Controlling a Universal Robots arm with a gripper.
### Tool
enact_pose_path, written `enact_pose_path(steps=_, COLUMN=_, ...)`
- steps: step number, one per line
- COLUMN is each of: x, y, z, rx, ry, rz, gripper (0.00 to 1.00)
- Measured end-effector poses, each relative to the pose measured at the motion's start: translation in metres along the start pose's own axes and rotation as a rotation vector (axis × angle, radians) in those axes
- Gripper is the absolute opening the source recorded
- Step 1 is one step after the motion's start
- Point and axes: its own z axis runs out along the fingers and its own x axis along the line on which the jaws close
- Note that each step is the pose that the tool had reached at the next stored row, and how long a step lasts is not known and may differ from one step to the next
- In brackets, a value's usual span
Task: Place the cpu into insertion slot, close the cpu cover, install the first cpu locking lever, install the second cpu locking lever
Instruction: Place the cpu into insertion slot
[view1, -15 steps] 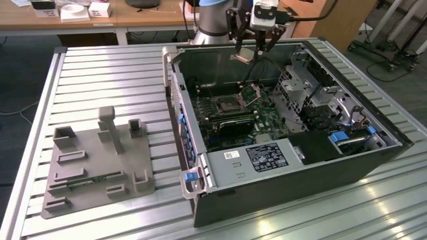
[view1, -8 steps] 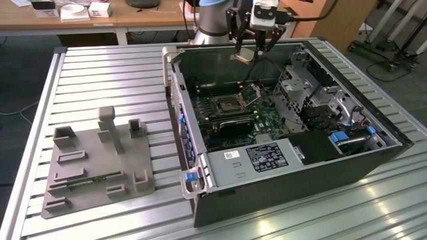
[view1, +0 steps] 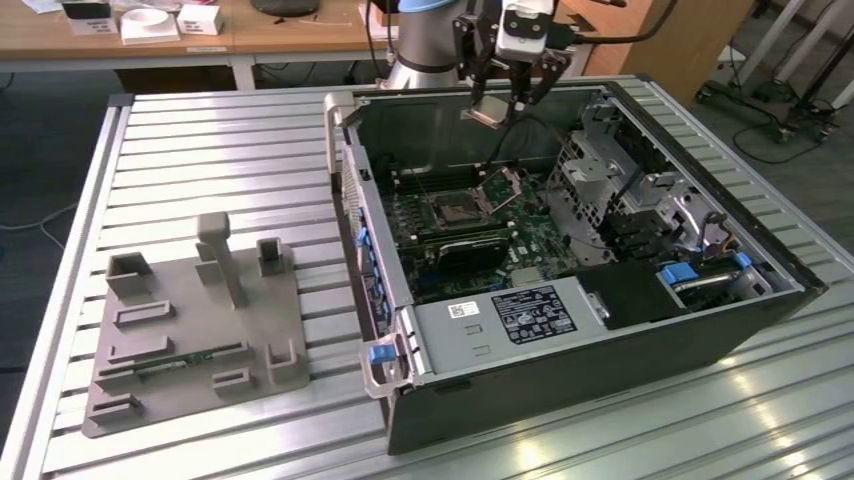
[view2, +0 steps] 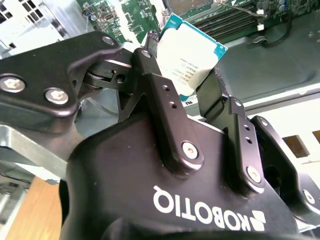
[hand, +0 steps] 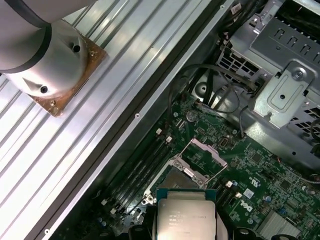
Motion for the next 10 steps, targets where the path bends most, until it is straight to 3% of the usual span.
enact_pose_path(steps=10, x=0.0, y=-0.0001, z=0.0011, rx=-0.0025, ry=-0.0116, rz=0.129, gripper=0.54)
